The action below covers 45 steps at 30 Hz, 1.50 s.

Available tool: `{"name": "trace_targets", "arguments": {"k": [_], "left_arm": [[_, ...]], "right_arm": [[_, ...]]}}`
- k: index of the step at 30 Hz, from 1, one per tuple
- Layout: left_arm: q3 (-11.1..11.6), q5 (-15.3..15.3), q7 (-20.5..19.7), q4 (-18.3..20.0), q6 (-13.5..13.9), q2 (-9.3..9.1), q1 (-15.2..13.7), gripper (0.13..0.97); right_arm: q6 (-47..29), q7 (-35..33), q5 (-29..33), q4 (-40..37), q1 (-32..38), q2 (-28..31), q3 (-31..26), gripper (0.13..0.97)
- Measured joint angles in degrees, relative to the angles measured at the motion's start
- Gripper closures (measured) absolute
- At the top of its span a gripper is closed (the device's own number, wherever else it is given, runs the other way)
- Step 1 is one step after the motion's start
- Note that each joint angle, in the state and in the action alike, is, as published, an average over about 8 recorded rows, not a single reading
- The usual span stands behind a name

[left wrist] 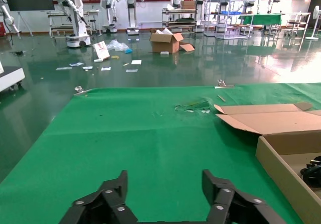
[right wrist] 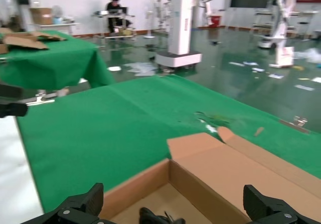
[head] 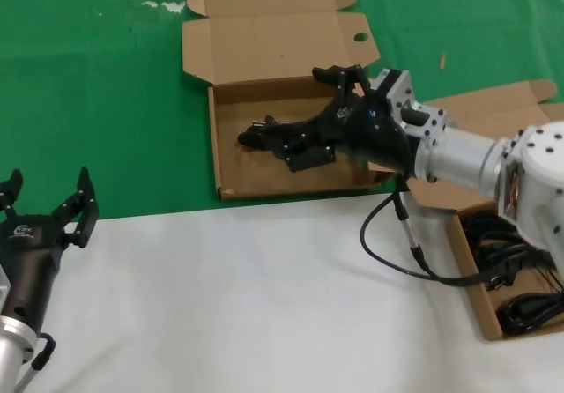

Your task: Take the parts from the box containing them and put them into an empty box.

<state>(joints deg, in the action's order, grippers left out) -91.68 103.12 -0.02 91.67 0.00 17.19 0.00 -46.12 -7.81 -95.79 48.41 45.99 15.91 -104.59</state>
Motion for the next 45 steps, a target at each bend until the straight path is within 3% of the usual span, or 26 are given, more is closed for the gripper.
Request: {"name": "trace_targets", "arguments": {"k": [13, 22, 34, 45], "left_arm": [[0.0, 0.0, 0.03, 0.0, 0.0, 0.0, 0.0, 0.353], [0.0, 0.0, 0.01, 0.0, 0.0, 0.0, 0.0, 0.215], [0.0, 0.01, 0.01, 0.0, 0.0, 0.0, 0.0, 0.143], [0.0, 0.01, 0.01, 0.0, 0.0, 0.0, 0.0, 0.132]], "right_arm": [[11.84, 2.0, -1.89, 11.09, -11.81, 0.33, 3.31, 0.129], [19.99, 3.38, -3.18, 18.74, -19.95, 0.55, 5.59, 0.129], [30.83, 5.22, -4.91, 28.92, -30.73, 0.85, 8.63, 0.129], [40.71, 6.89, -6.48, 38.19, -40.6, 1.13, 11.4, 0.129]]}}
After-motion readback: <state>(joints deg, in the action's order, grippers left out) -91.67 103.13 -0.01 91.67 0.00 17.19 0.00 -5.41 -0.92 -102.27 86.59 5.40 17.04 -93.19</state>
